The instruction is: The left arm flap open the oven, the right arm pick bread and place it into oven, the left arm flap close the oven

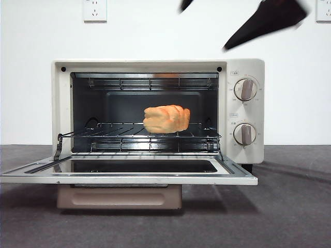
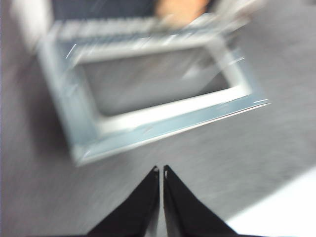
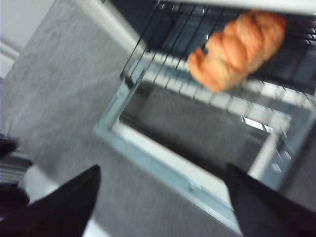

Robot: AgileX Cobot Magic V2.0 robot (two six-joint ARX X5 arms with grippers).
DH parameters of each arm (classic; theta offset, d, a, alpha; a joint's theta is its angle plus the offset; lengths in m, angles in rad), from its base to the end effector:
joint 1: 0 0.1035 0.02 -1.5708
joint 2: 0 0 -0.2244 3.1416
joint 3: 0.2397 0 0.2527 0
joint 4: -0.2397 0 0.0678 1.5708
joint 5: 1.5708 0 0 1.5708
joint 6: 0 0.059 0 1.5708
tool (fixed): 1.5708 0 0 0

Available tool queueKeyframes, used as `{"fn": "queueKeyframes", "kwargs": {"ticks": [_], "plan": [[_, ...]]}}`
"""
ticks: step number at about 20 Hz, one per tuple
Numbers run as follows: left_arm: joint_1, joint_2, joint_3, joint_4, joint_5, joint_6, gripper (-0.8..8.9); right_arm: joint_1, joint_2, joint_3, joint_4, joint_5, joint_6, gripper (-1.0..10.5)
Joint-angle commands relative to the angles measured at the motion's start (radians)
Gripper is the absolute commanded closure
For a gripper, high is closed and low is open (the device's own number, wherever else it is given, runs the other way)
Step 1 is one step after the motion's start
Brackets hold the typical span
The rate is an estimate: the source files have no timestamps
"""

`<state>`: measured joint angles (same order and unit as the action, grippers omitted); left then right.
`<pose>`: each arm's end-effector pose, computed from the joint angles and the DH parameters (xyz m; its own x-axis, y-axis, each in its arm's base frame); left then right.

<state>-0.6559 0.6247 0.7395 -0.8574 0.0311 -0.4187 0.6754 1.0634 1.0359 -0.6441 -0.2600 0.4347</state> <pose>0.1323 -0.1041 0.2367 0.5646 -0.4737 -0.6759 0.3556 0.8786 -0.3187 0.1901 0.1717 0.2752 0.4297 0.6736 -0.6013 -0.4859 0.7338 0.4748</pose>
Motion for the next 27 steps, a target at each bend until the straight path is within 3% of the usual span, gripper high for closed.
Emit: {"fn": "queueKeyframes", "kwargs": {"ticks": [1,4,7,11,14,21,27], "plan": [[0.081,0.089,0.019,0.012,0.082,-0.027,7.98,0.01,-0.111,0.019,-0.095,-0.002,-0.059,7.2],[0.25,0.197,0.019,0.032,0.261,-0.008,7.98,0.01,-0.26,0.019,-0.191,0.0,-0.077,8.1],[0.421,0.273,0.019,0.038,0.38,0.04,7.98,0.01,-0.365,0.019,-0.245,0.006,-0.076,8.1],[0.536,0.346,-0.012,0.1,0.522,0.069,7.98,0.01,-0.442,0.019,-0.256,0.026,-0.076,8.2],[0.559,0.395,-0.088,0.178,0.523,0.038,7.98,0.01,-0.459,0.019,-0.256,0.025,-0.077,8.7],[0.612,0.408,-0.272,0.334,0.537,-0.037,7.98,0.01,-0.458,0.019,-0.256,0.025,-0.077,8.8],[0.618,0.487,-0.302,0.436,0.547,-0.069,7.98,0.01,-0.458,0.019,-0.254,0.025,-0.076,8.8]]}}
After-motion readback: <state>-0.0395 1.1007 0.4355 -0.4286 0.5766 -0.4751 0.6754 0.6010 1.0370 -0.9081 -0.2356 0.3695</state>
